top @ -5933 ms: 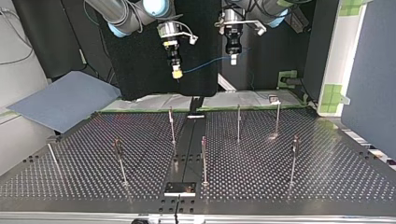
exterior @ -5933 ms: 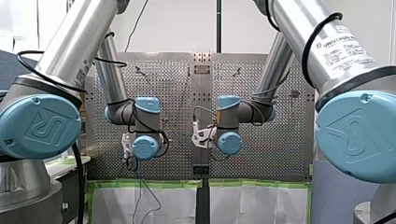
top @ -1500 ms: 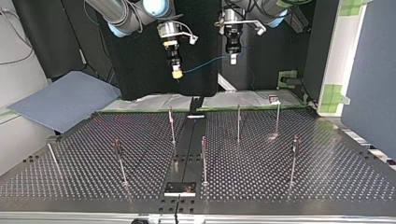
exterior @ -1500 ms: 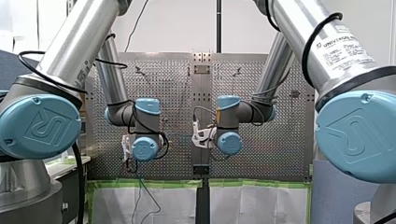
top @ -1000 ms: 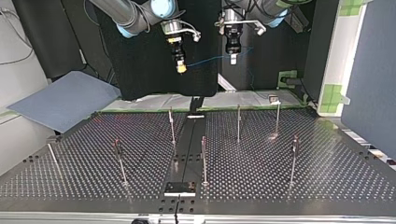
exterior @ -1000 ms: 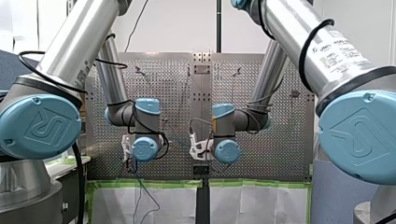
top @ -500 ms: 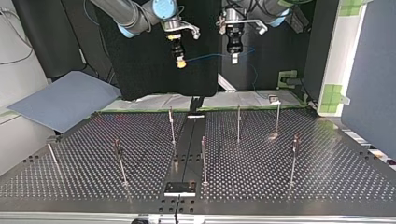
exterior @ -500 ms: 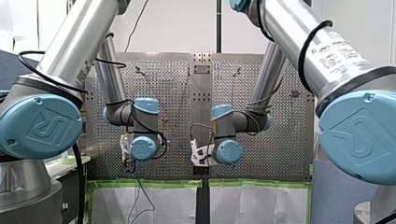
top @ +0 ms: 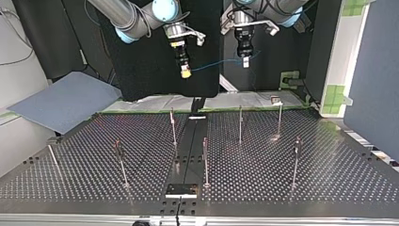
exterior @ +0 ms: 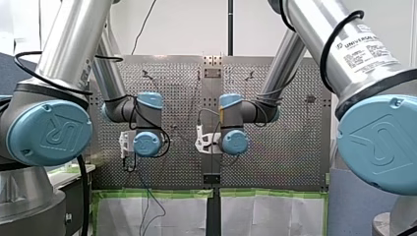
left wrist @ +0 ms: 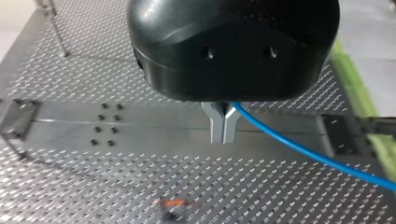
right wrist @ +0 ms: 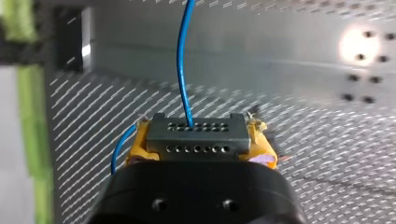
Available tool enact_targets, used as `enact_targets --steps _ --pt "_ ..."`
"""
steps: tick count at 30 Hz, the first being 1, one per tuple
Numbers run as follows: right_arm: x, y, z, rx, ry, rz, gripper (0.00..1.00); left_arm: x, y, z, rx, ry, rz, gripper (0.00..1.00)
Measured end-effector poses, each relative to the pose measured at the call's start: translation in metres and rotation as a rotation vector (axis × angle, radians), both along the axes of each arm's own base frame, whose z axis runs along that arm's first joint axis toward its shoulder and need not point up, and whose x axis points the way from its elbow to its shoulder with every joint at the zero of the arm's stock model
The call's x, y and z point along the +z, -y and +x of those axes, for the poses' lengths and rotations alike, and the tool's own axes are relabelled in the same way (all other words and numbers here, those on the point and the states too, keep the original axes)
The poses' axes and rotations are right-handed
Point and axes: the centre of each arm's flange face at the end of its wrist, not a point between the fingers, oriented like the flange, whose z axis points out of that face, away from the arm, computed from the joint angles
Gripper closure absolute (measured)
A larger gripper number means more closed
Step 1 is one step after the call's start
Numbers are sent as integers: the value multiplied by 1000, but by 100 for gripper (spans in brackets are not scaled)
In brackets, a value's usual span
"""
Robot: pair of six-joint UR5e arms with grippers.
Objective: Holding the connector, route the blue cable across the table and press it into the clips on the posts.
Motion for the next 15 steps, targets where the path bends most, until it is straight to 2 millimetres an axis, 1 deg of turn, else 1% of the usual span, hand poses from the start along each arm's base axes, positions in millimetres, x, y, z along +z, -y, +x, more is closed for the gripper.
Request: enact_targets --steps 10,13,15 --pt "78 13 30 92 121 -33 100 51 1 32 90 78 -41 99" --pt "95 16 36 111 137 -39 100 65 1 39 102 97 -51 99" --pt "102 18 40 117 140 -40 100 74 -1 44 120 109 -56 99"
